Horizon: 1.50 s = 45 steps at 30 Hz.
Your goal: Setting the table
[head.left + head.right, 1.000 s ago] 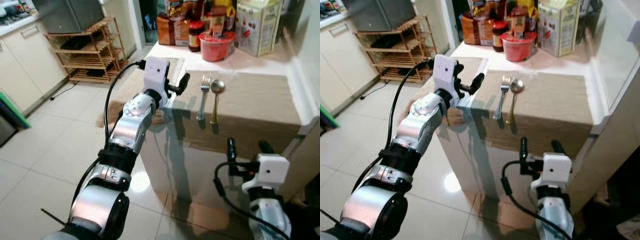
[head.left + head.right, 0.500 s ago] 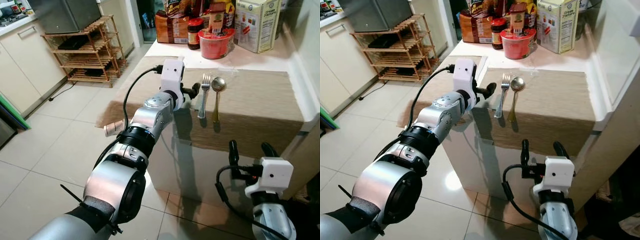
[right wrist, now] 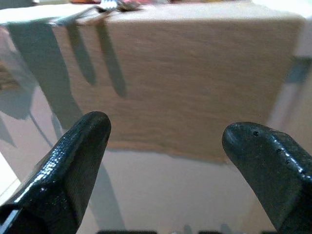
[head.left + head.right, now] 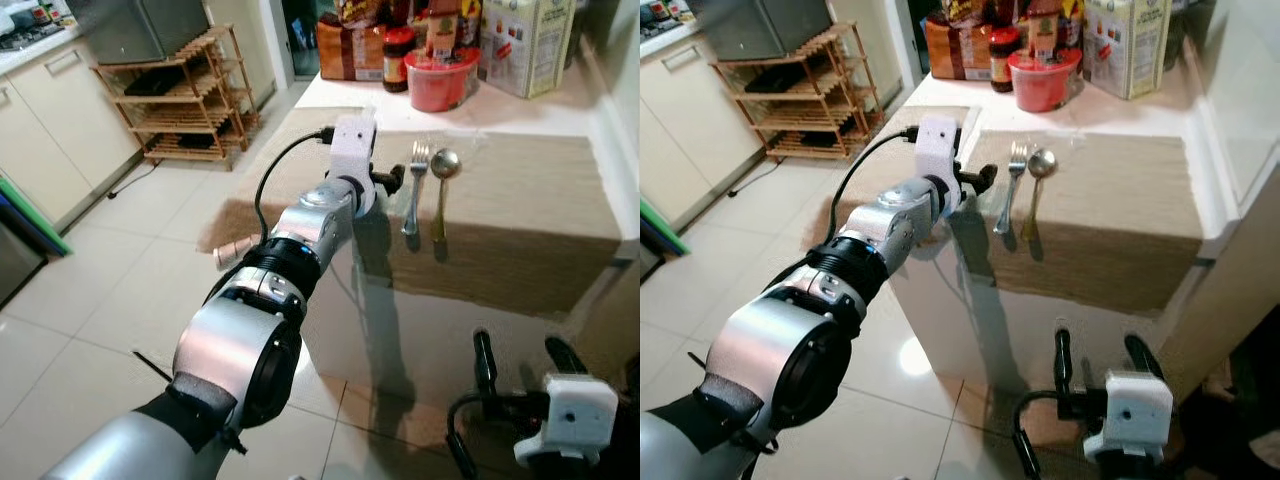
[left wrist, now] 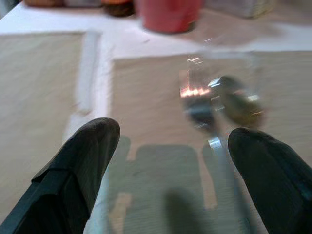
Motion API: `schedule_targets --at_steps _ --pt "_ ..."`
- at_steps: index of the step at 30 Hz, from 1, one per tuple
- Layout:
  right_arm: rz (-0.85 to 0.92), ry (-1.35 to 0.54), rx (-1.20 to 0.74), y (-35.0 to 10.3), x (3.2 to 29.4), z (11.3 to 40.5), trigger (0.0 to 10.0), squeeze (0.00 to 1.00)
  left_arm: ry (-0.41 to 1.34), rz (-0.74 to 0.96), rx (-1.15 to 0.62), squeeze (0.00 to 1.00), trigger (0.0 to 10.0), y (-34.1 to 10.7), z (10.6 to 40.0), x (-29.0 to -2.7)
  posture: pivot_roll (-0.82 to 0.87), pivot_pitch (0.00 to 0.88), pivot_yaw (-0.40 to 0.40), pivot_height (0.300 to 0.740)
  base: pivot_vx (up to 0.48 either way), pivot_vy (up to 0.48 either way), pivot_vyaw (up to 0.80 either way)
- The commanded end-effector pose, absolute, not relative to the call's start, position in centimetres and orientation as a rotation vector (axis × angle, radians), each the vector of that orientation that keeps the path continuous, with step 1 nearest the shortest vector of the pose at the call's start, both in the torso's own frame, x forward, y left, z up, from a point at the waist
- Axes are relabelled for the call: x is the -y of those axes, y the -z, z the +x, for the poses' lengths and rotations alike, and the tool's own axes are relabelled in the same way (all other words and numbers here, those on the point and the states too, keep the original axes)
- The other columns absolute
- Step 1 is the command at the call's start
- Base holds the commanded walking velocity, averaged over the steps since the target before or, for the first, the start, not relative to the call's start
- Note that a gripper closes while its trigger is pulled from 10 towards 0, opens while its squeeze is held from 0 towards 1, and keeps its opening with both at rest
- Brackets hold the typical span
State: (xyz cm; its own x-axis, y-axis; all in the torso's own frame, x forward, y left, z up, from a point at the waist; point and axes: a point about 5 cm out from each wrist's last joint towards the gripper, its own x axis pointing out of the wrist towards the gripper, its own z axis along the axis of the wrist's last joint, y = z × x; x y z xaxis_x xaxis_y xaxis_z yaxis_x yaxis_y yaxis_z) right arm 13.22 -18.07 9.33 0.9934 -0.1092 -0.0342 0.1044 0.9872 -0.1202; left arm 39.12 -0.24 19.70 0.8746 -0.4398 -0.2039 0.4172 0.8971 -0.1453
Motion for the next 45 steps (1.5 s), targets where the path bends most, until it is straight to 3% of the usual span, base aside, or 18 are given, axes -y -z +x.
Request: schedule_targets --at_steps 1,7,14,32,36,45 --pt "-0.111 0.091 -0.024 -9.8 17.4 13.3 10.0 0.0 0.563 -0.125 -0.222 0.0 10.0 -21.0 37.6 4.6 -0.25 0.0 0.217 0.74 0.0 0.0 0.0" --pt "-0.098 0.093 -0.038 -9.2 16.8 13.1 10.0 0.0 0.612 -0.097 -0.247 0.0 10.0 -20.2 36.9 5.7 -0.25 0.0 0.232 0.74 0.0 0.0 0.0" --pt "-0.091 0.097 -0.048 -8.8 16.5 13.1 10.0 0.0 0.577 -0.047 -0.279 0.0 10.0 -19.0 36.9 5.2 -0.25 0.003 0.243 0.74 0.0 0.0 0.0" --pt "-0.084 0.101 -0.038 -10.0 16.1 12.6 10.0 0.0 0.658 -0.066 -0.304 0.0 10.0 -18.4 35.6 7.1 -0.25 0.035 0.24 0.74 0.0 0.0 0.0" --pt "-0.076 0.091 -0.025 -10.4 15.5 13.1 10.0 0.0 0.713 -0.101 -0.198 0.0 10.0 -19.4 35.5 7.4 -0.24 0.027 0.238 0.74 0.0 0.0 0.0" --pt "-0.073 0.065 -0.003 -10.3 15.5 14.8 10.0 0.0 0.786 -0.104 0.159 0.0 10.0 -21.0 35.0 3.2 -0.17 0.0 0.212 0.74 0.0 0.0 0.0"
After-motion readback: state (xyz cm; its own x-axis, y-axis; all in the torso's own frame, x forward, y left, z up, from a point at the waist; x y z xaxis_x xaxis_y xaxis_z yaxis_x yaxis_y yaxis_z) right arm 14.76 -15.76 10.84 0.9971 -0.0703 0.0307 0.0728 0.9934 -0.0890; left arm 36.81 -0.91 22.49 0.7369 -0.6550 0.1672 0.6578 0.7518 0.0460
